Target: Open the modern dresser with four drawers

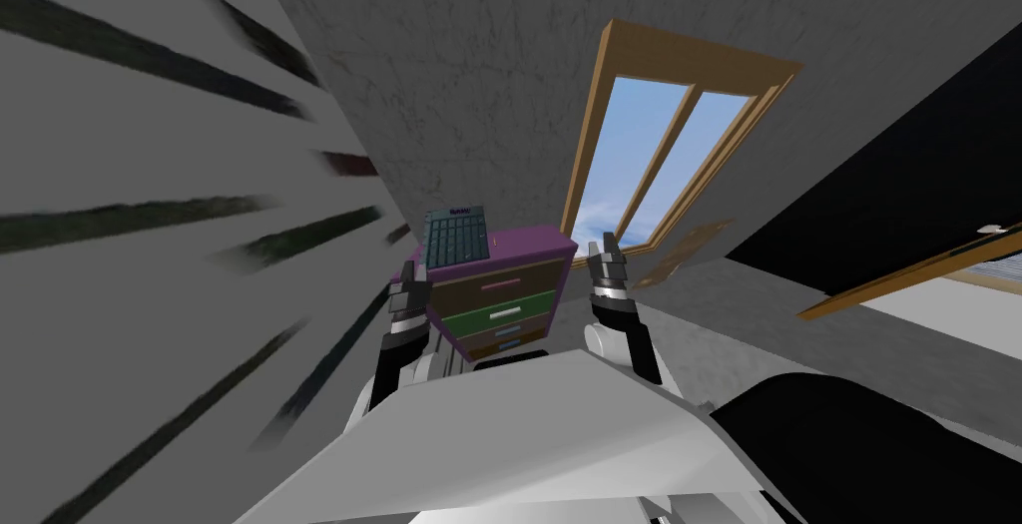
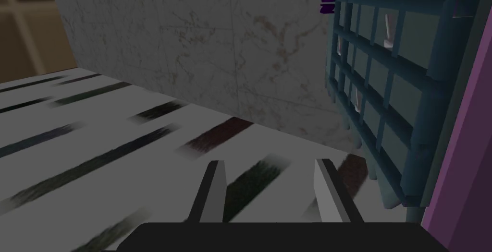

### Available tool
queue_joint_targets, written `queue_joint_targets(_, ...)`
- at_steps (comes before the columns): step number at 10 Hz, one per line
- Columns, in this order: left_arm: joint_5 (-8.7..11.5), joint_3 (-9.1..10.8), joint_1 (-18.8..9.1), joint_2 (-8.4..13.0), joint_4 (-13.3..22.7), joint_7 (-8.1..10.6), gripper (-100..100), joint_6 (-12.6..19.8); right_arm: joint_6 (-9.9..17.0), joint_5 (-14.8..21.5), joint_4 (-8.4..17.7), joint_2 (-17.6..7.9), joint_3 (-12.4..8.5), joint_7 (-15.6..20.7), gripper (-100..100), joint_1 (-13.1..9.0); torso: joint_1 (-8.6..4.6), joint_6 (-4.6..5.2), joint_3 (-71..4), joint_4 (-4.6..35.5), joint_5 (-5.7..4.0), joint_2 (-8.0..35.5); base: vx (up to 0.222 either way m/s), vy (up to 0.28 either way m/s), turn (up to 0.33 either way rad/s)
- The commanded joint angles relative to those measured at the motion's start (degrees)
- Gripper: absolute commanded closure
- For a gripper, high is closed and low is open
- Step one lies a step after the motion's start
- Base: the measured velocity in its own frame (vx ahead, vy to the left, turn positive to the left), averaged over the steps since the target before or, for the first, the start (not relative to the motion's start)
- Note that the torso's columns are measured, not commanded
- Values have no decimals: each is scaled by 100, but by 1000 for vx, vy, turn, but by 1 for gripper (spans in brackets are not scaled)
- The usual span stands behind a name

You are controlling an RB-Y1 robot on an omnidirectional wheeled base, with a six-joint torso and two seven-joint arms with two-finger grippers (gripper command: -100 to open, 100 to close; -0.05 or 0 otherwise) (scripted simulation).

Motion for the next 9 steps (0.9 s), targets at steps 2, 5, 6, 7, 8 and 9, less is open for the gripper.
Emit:
queue_joint_targets(2, 0, 0, 0, 0, 0, 0, 0, 0, 0, 0, 0, 0, 0, 0, 0, 0, 0, 0, -1692, 846, 0, 846, 0, 0, 0)
queue_joint_targets(5, 7, -12, 48, 578, -49, 13, -100, 139, 1, 0, 3, 0, 0, 0, 0, 0, 0, 19, -3057, 1461, 24, 1474, 0, -12, 12)
queue_joint_targets(6, 10, -17, 70, 718, -71, 18, -100, 203, 1, 0, 3, 0, 0, 0, 0, 0, -7, 21, -3096, 1474, 20, 1471, -12, -31, -5)
queue_joint_targets(7, 13, -23, 95, 834, -96, 25, -100, 275, 1, 0, 3, 1, 0, 0, 0, 0, -16, 25, -3106, 1477, 17, 1467, -16, -47, -22)
queue_joint_targets(8, 17, -29, 122, 927, -123, 32, -100, 353, 1, 0, 3, 1, 1, 0, 0, 0, -20, 18, -3107, 1497, 7, 1477, -12, -57, 0)
queue_joint_targets(9, 21, -36, 150, 1001, -151, 39, -100, 436, 1, 0, 3, 1, 1, 0, 0, 1, -17, 19, -3101, 1509, 2, 1490, 8, -54, -3)
